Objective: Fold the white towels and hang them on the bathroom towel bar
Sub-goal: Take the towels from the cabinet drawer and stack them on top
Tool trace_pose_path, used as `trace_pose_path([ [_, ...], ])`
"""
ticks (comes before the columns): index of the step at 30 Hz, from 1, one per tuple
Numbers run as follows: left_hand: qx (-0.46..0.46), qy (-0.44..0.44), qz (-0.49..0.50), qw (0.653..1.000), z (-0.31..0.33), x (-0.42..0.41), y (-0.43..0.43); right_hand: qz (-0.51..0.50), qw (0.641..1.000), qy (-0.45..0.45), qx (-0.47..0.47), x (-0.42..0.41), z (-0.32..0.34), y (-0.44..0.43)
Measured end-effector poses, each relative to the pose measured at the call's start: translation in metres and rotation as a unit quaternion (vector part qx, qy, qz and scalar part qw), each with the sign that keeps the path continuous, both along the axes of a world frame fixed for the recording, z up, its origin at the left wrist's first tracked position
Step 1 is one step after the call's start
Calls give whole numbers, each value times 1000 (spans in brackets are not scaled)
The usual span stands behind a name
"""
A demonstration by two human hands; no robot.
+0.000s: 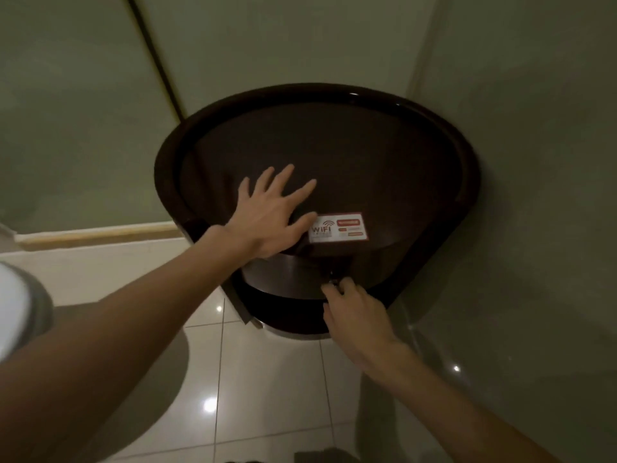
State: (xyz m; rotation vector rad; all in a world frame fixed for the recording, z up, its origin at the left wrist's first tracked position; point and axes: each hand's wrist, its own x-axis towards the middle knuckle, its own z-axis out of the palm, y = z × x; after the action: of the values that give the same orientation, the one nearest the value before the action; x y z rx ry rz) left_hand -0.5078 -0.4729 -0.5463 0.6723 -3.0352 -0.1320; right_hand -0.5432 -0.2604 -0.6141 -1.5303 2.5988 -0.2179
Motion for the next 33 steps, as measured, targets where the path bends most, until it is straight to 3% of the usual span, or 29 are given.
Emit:
trace_pose_path([
  [9,8,-38,11,999,-35,-19,-10,13,994,84,-70,-9,-15,-10],
  [17,-9,-24,20,999,-40,-19,-10,24,989,77,-120,-8,-25,-6],
  [33,0,-27,11,1000,-37,-14,-9,-15,989,68,-129,25,-23,28],
])
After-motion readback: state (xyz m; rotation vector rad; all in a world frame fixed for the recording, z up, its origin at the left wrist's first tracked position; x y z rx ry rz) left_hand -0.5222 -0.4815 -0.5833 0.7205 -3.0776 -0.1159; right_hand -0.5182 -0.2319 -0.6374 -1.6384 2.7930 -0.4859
